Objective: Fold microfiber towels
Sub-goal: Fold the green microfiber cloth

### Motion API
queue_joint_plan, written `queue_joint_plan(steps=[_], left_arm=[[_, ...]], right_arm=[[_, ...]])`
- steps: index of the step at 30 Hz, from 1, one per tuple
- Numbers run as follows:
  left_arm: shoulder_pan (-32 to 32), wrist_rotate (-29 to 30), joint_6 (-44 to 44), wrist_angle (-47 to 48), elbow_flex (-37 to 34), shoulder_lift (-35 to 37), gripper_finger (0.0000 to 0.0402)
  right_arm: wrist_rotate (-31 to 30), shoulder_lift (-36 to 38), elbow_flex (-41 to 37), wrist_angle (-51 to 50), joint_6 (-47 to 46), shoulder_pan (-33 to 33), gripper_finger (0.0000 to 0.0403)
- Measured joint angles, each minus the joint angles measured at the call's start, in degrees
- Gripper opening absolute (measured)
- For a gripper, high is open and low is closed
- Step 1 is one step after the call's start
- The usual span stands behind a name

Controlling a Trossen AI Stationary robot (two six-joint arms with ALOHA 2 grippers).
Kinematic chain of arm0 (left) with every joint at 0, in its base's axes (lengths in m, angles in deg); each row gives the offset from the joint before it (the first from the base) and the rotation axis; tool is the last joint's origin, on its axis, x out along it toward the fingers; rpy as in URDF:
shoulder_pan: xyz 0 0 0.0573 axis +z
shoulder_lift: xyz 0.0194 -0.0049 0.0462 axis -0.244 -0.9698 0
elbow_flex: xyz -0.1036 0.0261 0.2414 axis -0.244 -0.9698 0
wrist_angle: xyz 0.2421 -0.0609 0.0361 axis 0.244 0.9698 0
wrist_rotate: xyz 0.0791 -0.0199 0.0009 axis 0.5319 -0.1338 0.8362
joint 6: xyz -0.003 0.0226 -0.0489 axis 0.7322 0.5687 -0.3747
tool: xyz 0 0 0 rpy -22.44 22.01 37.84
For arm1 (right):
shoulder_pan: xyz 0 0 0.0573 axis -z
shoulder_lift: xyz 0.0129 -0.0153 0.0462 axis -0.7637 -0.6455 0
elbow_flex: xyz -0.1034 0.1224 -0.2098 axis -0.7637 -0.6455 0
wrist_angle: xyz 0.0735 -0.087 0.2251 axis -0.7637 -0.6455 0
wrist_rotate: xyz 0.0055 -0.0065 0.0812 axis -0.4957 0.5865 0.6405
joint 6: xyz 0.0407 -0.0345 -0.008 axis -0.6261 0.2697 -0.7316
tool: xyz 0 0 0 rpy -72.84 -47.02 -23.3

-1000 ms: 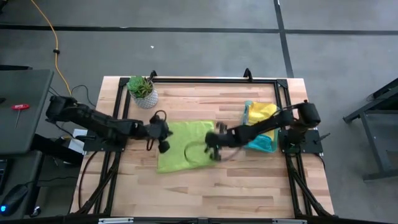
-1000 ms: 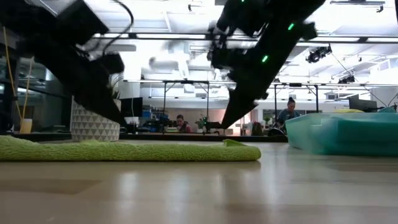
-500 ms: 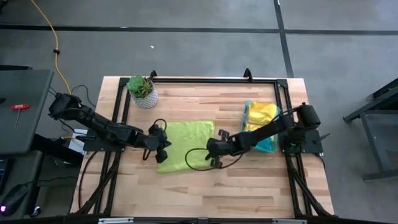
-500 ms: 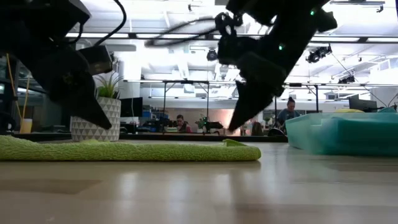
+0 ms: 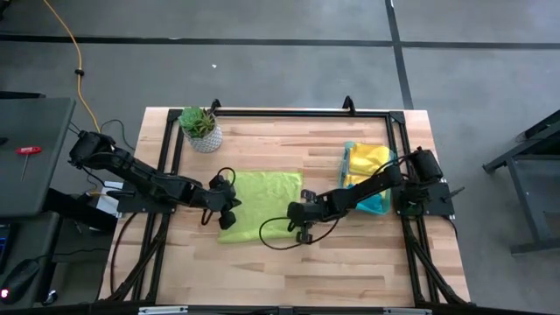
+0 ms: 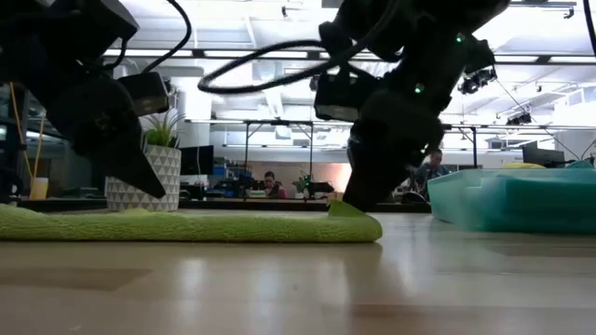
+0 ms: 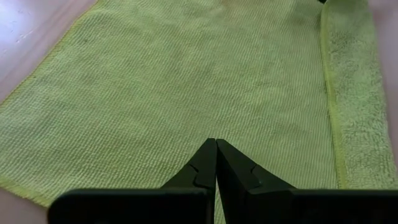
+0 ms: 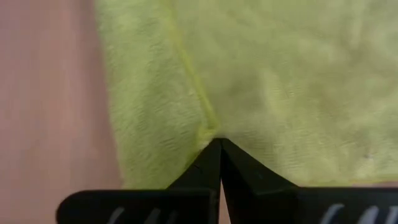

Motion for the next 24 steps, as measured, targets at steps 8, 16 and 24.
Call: queue_joint_plan(steps=[8, 16, 24], left_arm=[[0.00, 0.00, 0.03, 0.11, 0.00, 0.02, 0.0000], [0.00, 0.02, 0.10, 0.15, 0.00, 0.02, 0.0000], [0.00, 0.02, 0.02, 0.15, 0.00, 0.02, 0.0000]], right_arm=[[1.40, 1.18, -0.02, -0.72, 1.16, -1.81, 0.0000], [5.29, 1.60, -0.02, 0.87, -0.96, -3.80, 0.0000], [9.37, 1.60, -0.02, 4.74, 4.56, -8.19, 0.0000]])
